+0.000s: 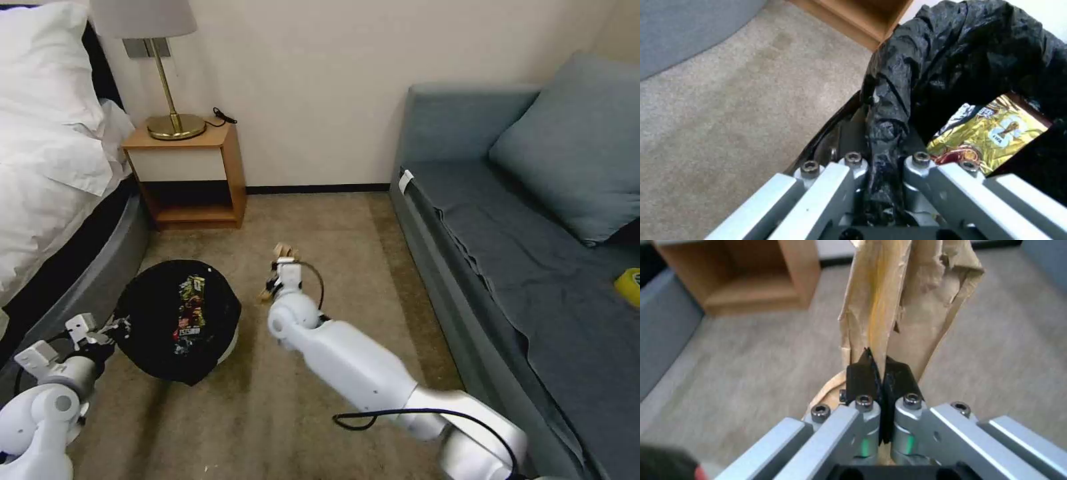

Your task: Pick up the trash bin, then pick up the garbage on the floor and place it into the trash bin.

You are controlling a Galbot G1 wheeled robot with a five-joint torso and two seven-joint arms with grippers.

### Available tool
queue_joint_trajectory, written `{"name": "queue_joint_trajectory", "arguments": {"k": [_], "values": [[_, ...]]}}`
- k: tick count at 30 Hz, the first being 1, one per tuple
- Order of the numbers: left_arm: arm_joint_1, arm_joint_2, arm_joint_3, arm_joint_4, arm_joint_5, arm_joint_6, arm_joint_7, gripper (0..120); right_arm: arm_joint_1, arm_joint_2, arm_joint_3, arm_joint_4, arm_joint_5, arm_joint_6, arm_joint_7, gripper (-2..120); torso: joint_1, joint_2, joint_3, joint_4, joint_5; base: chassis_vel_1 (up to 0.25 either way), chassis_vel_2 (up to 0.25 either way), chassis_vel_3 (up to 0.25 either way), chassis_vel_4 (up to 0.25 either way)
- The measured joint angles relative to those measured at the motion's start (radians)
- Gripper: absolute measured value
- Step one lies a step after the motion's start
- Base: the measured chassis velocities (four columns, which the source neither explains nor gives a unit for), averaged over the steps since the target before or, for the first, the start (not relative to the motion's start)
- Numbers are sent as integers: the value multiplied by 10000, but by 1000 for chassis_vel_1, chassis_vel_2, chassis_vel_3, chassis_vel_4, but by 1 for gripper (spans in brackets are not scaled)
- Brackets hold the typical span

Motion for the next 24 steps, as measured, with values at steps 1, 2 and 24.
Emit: {"name": "queue_joint_trajectory", "arguments": {"k": [1, 2, 24], "values": [[-9, 0, 4, 0, 36, 1, 0, 4, 15, -113, 39, 119, -210, 155, -45, 0, 0, 0, 0, 2, 0, 0, 0, 0, 0], [-13, 12, 4, 18, 70, 1, 1, 4, 28, -167, 94, 219, -368, 309, -98, 0, 0, 0, 0, 4, 1, 0, 0, 0, 0], [-750, 831, 743, 1141, -38, -313, 839, 4, 2557, -1852, -1238, 3722, 1815, 529, -3055, 0, 0, -1, 0, 6, 1, 0, 0, 0, 0]]}}
